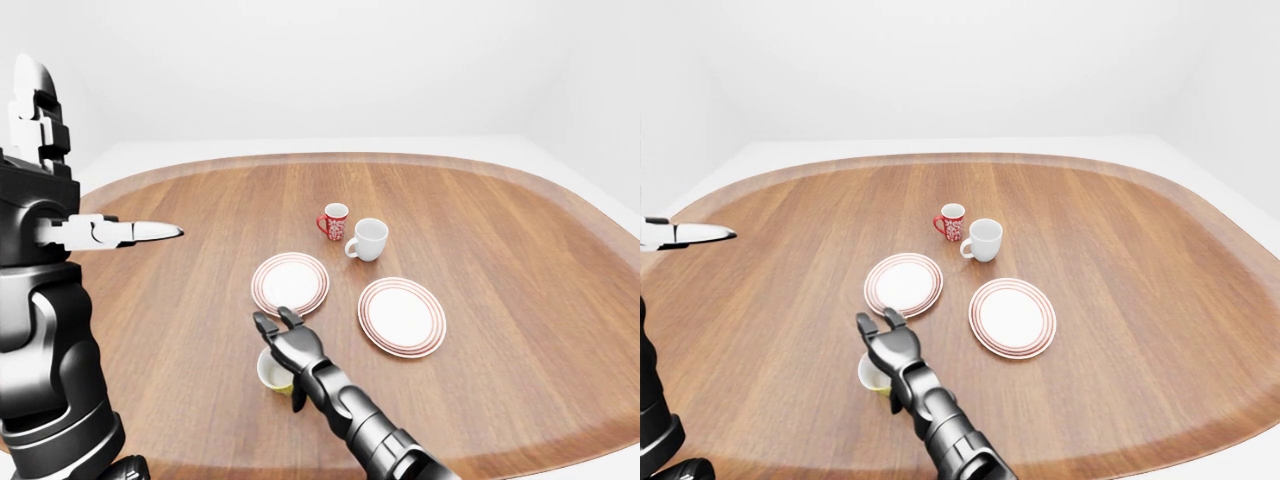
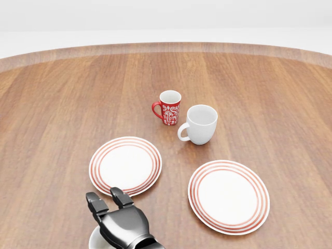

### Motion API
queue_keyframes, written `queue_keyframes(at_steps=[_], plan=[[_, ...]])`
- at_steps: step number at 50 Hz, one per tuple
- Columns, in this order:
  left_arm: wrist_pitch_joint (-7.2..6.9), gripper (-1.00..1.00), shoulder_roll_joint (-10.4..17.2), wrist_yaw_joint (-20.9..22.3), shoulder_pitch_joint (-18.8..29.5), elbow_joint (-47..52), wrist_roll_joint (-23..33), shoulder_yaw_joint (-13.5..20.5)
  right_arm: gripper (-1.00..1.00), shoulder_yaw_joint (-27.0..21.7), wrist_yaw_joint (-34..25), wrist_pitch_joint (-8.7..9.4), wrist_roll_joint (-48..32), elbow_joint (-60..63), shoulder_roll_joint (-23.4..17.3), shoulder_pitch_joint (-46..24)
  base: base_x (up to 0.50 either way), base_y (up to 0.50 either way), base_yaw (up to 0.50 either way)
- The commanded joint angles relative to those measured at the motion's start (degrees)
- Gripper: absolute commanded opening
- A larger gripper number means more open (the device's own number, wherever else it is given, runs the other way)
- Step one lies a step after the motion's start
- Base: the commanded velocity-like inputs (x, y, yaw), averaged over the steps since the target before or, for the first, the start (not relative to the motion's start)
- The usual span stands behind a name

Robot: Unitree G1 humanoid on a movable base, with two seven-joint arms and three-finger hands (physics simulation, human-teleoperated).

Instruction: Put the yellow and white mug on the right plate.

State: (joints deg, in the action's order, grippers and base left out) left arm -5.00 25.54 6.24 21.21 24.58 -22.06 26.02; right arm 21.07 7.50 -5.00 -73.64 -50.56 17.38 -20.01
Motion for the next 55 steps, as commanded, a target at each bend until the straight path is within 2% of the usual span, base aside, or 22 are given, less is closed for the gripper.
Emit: queue_keyframes(at_steps=[1, 28, 37, 38, 39, 40, 55], plan=[[0.0, 1.0, -0.08, 0.01, -0.08, 0.17, 0.06, -0.07, 1.0, -0.2, 0.42, 0.0, 0.42, -0.87, -0.14, 0.01, 0.0, 0.0, 0.0], [0.0, 1.0, -0.25, 0.0, -0.11, 0.61, 0.03, -0.2, 1.0, -1.57, 5.31, 0.0, 1.12, -10.37, 0.39, -3.2, 0.0, 0.0, 0.0], [0.0, 1.0, -0.17, -0.05, 0.07, 0.67, -0.07, -0.1, 1.0, -1.22, 4.29, 0.0, 0.76, -8.48, 0.25, -1.96, 0.0, 0.0, 0.0], [0.0, 1.0, -0.13, -0.07, 0.1, 0.75, -0.11, -0.06, 0.46, -1.24, 4.1, 0.0, 0.79, -8.17, 0.24, -1.82, 0.0, 0.0, 0.0], [0.0, 1.0, -0.1, -0.11, 0.13, 0.79, -0.16, -0.03, -0.52, -1.32, 4.19, 0.0, 0.86, -8.27, 0.21, -1.95, 0.0, 0.0, 0.0], [0.0, 1.0, -0.11, -0.08, 0.08, 0.8, -0.17, -0.03, -1.0, -1.44, 4.42, 0.0, 0.98, -8.76, 0.19, -2.34, 0.0, 0.0, 0.0], [0.0, 1.0, 0.03, -0.24, 0.12, 1.07, -0.62, 0.24, -1.0, -1.67, 4.55, 0.0, 1.29, -8.73, 0.27, -2.7, 0.0, 0.0, 0.0]])
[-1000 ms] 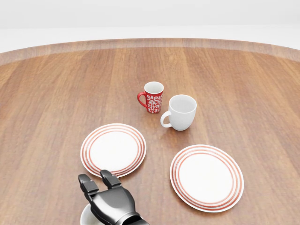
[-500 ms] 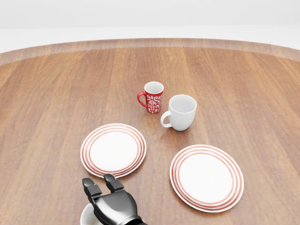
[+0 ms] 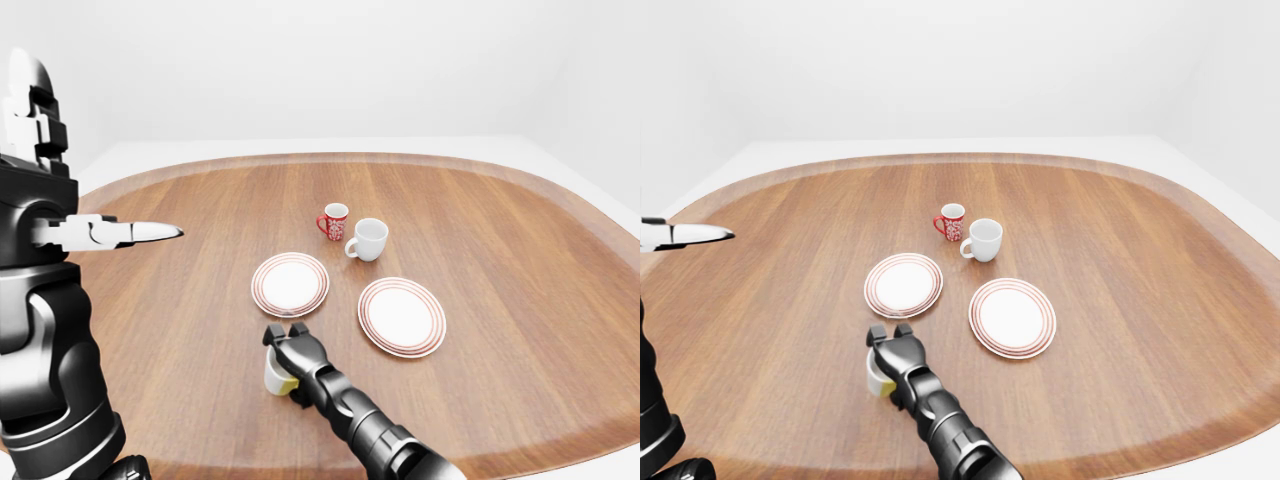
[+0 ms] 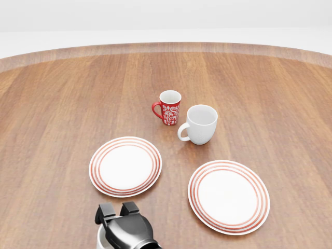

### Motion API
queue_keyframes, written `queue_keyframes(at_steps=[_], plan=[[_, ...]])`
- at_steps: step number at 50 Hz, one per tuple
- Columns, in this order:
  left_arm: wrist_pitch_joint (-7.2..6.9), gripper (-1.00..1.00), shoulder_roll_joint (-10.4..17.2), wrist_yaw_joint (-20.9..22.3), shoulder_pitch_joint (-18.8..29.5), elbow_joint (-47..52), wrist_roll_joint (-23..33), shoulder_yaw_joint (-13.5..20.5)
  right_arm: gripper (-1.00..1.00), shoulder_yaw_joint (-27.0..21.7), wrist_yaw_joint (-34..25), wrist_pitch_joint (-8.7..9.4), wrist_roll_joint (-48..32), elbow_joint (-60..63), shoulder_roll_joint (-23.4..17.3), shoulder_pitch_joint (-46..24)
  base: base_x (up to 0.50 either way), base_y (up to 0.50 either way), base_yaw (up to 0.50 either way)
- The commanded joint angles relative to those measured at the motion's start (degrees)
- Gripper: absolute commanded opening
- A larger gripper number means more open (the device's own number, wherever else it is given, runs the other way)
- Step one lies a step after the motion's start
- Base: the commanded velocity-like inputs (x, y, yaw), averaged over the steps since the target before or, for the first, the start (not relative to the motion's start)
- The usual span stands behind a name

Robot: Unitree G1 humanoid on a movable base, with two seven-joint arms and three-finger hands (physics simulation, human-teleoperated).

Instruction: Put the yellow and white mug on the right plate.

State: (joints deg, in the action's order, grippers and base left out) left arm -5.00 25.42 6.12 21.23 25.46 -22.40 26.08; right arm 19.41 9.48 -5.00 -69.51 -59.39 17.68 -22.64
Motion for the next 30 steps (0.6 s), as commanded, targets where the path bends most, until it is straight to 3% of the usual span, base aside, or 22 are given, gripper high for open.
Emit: queue_keyframes(at_steps=[1, 17, 25, 30], plan=[[0.0, 1.0, 0.19, -0.12, 0.12, 0.06, -0.29, 0.21, -1.0, 0.12, 1.94, 0.0, -2.84, 1.34, -0.08, 0.51, 0.0, 0.0, 0.0], [0.0, 1.0, 0.85, -0.76, 0.5, 0.38, -1.33, 0.56, -1.0, -0.29, -9.9, 0.04, 0.17, 20.17, -4.29, 4.53, 0.0, 0.0, 0.0], [0.0, 1.0, 0.92, -0.97, 0.27, 1.06, -1.65, 0.75, -1.0, -1.36, -22.14, 4.18, 1.09, 33.97, -7.9, 6.59, 0.0, 0.0, 0.0], [0.0, 1.0, 0.52, -0.64, -0.06, 0.81, -1.11, 0.36, -1.0, -2.4, -26.8, 5.61, 1.86, 37.76, -9.62, 6.6, 0.0, 0.0, 0.0]])
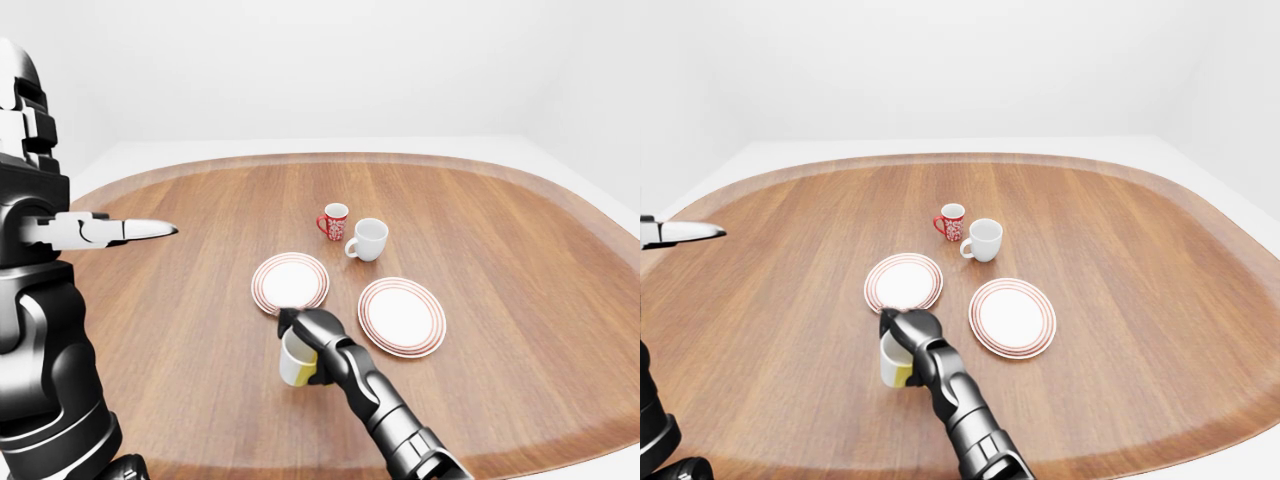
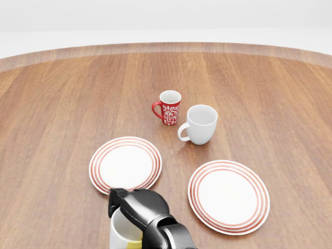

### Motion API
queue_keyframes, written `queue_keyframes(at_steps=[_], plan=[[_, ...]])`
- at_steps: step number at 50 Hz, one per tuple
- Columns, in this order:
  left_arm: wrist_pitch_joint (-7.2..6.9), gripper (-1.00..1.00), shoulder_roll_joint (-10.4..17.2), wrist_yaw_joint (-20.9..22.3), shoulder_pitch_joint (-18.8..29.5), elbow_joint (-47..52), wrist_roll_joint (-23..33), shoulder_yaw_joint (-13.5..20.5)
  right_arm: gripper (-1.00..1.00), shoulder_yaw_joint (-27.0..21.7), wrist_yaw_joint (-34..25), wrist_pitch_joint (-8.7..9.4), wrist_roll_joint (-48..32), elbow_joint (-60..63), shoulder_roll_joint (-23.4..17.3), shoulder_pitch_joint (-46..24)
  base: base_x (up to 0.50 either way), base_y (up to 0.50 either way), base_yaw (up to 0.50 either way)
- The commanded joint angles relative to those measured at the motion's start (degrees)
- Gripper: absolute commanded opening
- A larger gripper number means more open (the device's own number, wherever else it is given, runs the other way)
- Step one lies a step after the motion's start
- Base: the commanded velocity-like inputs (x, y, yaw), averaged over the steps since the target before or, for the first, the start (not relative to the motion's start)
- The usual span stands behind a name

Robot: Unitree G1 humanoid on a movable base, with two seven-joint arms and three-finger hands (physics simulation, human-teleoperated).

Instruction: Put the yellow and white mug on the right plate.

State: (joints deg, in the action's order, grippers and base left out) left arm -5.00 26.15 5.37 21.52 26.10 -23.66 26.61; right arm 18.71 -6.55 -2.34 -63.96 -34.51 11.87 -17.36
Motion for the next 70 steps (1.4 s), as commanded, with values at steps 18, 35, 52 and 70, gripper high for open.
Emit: queue_keyframes(at_steps=[18, 35, 52, 70], plan=[[0.0, 1.0, -0.66, 0.5, -0.4, -0.09, 0.96, -0.55, -1.0, -5.75, -23.07, 5.01, -2.77, 21.22, -8.37, -0.09, 0.0, 0.0, 0.0], [0.0, 1.0, -1.62, 1.02, -1.08, 0.68, 1.85, -1.1, -1.0, -11.54, -25.52, 5.47, -0.03, 22.32, -13.38, -4.83, 0.0, 0.0, 0.0], [0.0, 1.0, -3.07, 1.92, -1.84, 2.71, 3.03, -1.67, -1.0, -16.59, -18.24, 3.04, 4.1, 11.09, -20.1, -11.05, 0.0, 0.0, 0.0], [0.0, 1.0, -3.43, 1.94, -2.08, 3.71, 2.97, -1.75, -1.0, -19.1, -9.84, -0.7, 8.58, -4.37, -26.08, -17.96, 0.0, 0.0, 0.0]])
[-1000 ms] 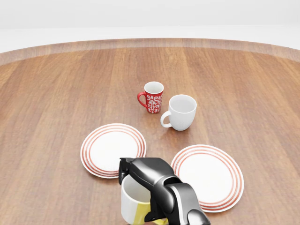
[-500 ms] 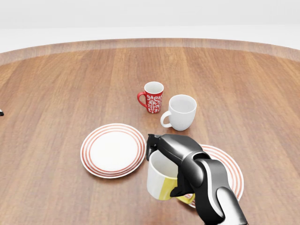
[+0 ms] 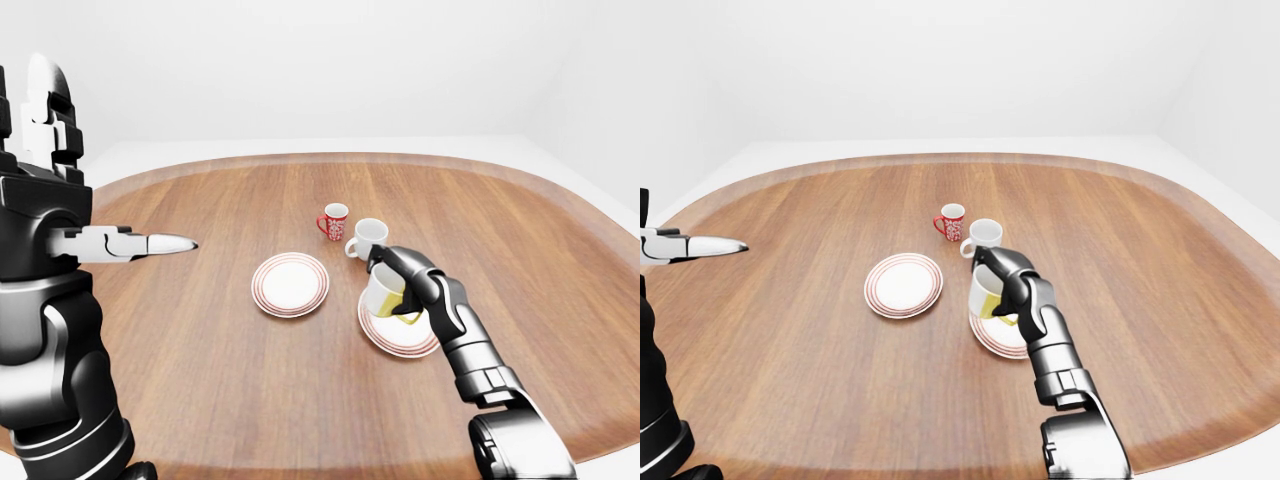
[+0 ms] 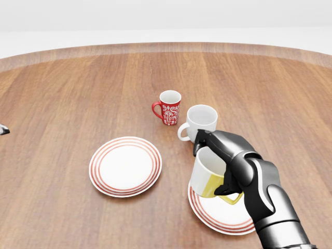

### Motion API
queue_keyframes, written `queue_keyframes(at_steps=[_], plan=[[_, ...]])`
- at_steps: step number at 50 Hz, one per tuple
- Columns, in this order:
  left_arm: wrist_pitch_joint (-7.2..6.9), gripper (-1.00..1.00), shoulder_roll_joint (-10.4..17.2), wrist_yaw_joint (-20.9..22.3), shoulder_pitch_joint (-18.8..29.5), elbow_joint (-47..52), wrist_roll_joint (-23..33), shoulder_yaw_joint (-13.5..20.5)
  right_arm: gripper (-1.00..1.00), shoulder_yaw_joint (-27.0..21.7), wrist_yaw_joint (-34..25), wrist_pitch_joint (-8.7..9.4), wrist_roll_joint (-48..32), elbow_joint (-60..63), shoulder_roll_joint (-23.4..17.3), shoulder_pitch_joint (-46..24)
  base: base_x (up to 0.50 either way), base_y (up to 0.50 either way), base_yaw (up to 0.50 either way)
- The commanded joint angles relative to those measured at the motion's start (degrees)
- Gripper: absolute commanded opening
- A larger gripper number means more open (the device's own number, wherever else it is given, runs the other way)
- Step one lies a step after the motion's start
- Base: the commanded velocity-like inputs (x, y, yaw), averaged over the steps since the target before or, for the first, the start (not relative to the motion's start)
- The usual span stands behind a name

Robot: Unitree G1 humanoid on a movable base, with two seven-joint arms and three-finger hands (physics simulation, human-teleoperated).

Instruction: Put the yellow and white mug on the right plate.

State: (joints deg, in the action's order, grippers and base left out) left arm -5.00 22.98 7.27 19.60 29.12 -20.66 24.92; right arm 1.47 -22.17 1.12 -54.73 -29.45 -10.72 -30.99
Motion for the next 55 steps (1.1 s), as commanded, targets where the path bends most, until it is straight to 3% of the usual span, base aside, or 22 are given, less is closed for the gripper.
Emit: queue_keyframes(at_steps=[1, 5, 25, 45, 55], plan=[[0.0, 1.0, -0.31, 0.06, -0.21, 0.67, -0.02, -0.09, -1.0, -1.98, 6.64, -4.6, -0.43, -11.06, -4.0, -5.14, 0.0, 0.0, 0.0], [0.0, 1.0, -0.19, 0.06, -0.09, 0.81, -0.09, 0.04, -1.0, -2.04, 9.88, -6.12, 0.48, -17.23, -5.29, -8.02, 0.0, 0.0, 0.0], [0.0, 1.0, -0.57, 0.32, -0.44, 0.85, 0.46, -0.33, -1.0, -0.88, 21.71, -6.12, 1.56, -37.09, -9.1, -15.43, 0.0, 0.0, 0.0], [0.0, 1.0, -0.47, 0.36, -0.23, 1.0, 0.36, -0.16, -1.0, -0.33, 25.72, -6.12, 1.86, -42.24, -9.73, -17.07, 0.0, 0.0, 0.0], [0.0, 1.0, -0.64, 0.45, -0.39, 0.82, 0.56, -0.39, -1.0, -0.32, 31.07, -6.12, 1.2, -45.38, -9.67, -16.42, 0.0, 0.0, 0.0]])
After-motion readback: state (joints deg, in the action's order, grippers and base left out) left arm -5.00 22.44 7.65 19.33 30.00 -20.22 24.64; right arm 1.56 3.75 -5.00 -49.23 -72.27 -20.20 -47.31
